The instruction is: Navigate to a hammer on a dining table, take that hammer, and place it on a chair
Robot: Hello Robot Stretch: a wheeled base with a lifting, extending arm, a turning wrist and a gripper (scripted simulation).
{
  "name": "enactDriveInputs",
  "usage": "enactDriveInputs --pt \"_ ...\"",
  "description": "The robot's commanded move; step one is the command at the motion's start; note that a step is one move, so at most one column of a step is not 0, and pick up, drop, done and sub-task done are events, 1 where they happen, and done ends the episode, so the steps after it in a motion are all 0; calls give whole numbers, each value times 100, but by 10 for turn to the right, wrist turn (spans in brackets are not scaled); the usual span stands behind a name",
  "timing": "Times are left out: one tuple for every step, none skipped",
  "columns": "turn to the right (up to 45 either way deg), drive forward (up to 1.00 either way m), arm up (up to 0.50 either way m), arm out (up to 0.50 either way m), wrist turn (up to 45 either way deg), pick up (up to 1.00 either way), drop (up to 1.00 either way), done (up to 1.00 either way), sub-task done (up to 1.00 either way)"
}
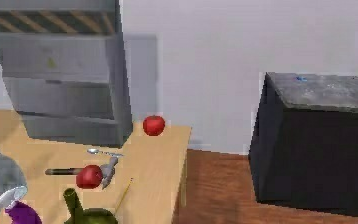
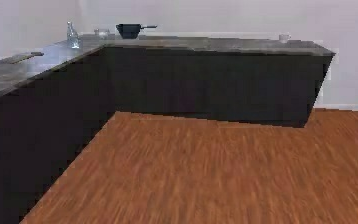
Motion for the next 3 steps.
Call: enactDriveInputs --pt "-450 0 0 0 0 0 0 0 0" --pt "-450 0 0 0 0 0 0 0 0" --pt "-360 0 0 0 0 0 0 0 0"
